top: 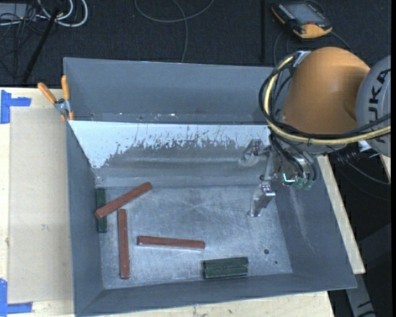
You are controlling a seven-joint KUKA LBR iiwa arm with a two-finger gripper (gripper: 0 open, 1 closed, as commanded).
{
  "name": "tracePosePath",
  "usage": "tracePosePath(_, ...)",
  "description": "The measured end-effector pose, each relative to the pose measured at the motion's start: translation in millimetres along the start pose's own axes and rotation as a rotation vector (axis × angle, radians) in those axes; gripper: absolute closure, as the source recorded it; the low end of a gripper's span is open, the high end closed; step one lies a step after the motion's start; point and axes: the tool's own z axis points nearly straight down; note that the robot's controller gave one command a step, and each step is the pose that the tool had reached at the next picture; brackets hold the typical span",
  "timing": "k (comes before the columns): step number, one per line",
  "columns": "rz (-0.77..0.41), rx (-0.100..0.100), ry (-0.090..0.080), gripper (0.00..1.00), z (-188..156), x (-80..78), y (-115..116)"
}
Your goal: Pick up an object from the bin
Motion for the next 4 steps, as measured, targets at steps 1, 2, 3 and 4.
tracePosePath(1, 0.000, 0.000, -0.007, 0.00, -4, -1.4, 0)
tracePosePath(2, 0.001, 0.000, -0.011, 0.00, 50, 37.6, -7)
tracePosePath(3, -0.055, 0.001, -0.011, 0.00, 116, 21.5, 7)
tracePosePath(4, -0.221, 0.000, -0.027, 1.00, 157, 46.7, 70)
